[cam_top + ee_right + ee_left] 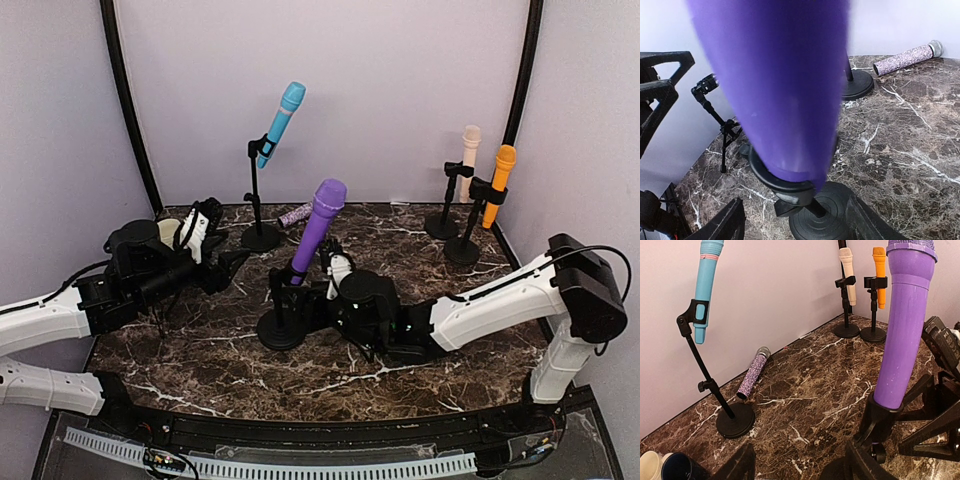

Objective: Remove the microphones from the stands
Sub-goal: Unscrew the knob on the stand of the microphone stand, then hold the microphone from the microphone stand.

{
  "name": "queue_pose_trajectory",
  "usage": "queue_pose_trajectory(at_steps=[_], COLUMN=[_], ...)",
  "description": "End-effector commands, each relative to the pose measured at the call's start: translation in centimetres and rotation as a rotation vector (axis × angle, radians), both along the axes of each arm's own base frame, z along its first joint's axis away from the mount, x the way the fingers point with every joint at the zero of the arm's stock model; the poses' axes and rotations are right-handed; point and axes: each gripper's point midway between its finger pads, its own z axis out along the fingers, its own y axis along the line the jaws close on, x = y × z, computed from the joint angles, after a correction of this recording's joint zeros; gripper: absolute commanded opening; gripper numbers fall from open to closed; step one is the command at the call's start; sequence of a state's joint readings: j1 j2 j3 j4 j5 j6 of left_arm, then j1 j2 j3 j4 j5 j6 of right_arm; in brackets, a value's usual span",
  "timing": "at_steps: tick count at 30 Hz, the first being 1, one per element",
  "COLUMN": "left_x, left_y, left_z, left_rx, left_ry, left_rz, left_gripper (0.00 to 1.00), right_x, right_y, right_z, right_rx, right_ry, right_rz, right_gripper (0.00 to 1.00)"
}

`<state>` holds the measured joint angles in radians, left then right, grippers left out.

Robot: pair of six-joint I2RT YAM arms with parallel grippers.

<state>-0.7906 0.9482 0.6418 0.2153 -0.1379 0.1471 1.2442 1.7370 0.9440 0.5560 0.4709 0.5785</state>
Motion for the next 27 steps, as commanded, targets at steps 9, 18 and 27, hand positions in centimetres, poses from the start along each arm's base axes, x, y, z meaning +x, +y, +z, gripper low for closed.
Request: queue_pose_trajectory(at_steps=[9, 18, 27], left_x=[-0.7, -4.7, -4.9], left_y=[-0.8, -5.2, -6.2], left_z=[1.0, 0.1, -1.6], left_rx=[-0.021, -0.023, 0.011], left_ry=[-0.027, 0.039, 0.09], left_rz=[-0.055, -0.404, -0.453], left_gripper=[0.62, 0.64, 0.68], right_x=[-1.3, -2.4, 0.2], right_y=[-1.0, -4.4, -5.7], right_z=[1.1, 7.0, 14.4], right_rx=[0.302, 0.264, 0.184], right_ry=[0.238, 0.014, -0.157], right_rz=[0.109, 0.15, 0.03], right_gripper=[0.76, 0.91, 0.98])
